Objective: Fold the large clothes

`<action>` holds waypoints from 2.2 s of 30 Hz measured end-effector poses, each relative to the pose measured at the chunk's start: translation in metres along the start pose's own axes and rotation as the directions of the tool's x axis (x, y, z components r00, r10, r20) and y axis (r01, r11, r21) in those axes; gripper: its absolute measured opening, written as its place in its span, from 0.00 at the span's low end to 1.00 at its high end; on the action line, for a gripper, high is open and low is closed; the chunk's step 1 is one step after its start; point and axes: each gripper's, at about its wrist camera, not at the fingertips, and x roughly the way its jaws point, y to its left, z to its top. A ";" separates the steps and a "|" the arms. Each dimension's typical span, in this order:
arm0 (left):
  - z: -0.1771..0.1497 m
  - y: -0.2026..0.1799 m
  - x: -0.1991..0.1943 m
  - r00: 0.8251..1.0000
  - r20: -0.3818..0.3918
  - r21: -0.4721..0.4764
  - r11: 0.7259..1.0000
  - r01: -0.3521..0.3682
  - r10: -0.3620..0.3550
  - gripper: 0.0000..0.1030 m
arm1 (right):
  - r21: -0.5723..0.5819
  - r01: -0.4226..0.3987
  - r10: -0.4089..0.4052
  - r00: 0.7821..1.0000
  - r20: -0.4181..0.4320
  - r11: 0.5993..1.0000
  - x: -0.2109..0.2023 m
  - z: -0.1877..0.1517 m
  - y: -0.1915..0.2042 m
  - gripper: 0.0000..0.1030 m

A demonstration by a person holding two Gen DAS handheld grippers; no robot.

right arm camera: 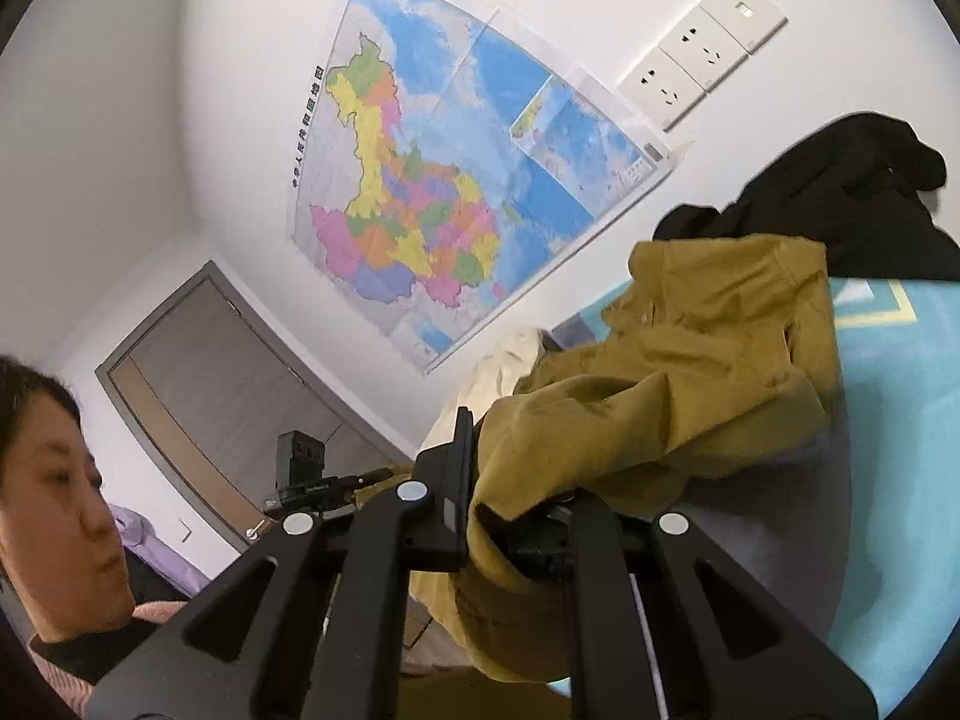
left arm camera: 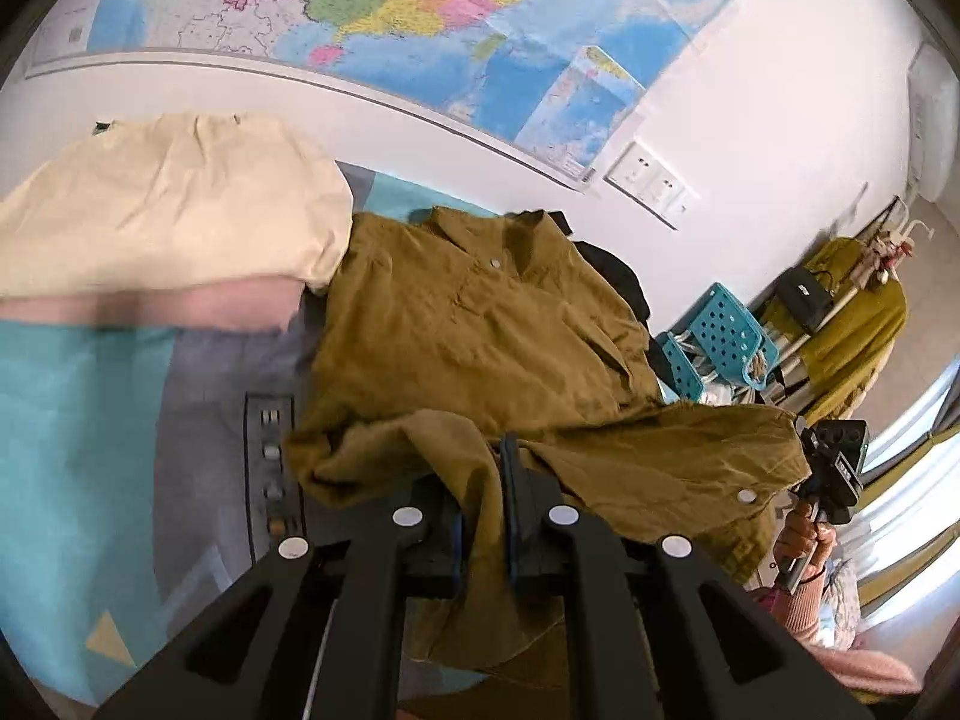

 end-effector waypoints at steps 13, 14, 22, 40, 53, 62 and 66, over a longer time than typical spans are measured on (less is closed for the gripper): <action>0.096 -0.004 0.032 0.996 -0.027 0.061 0.995 -0.083 0.085 0.10 | -0.009 0.057 -0.057 0.998 -0.001 0.998 0.050 0.076 -0.023 0.09; 0.103 -0.004 0.037 0.995 -0.029 0.068 0.994 -0.090 0.092 0.10 | -0.003 0.060 -0.060 0.998 -0.001 0.998 0.053 0.079 -0.028 0.09; 0.145 0.005 0.075 0.990 -0.071 0.072 0.990 -0.118 0.123 0.10 | 0.048 0.125 -0.124 0.992 -0.006 0.991 0.080 0.108 -0.063 0.09; 0.205 0.035 0.154 0.963 -0.164 0.072 0.976 -0.203 0.213 0.11 | 0.152 0.223 -0.216 0.974 -0.061 0.963 0.140 0.147 -0.141 0.09; 0.220 0.051 0.189 0.949 -0.202 0.040 0.970 -0.240 0.243 0.11 | 0.188 0.248 -0.237 0.968 -0.078 0.950 0.156 0.152 -0.166 0.09; 0.226 0.060 0.206 0.939 -0.212 0.024 0.962 -0.273 0.271 0.14 | 0.245 0.278 -0.263 0.960 -0.093 0.929 0.170 0.154 -0.189 0.09; 0.229 0.068 0.219 0.932 -0.227 0.011 0.958 -0.287 0.282 0.15 | 0.292 0.306 -0.288 0.952 -0.103 0.906 0.179 0.154 -0.205 0.09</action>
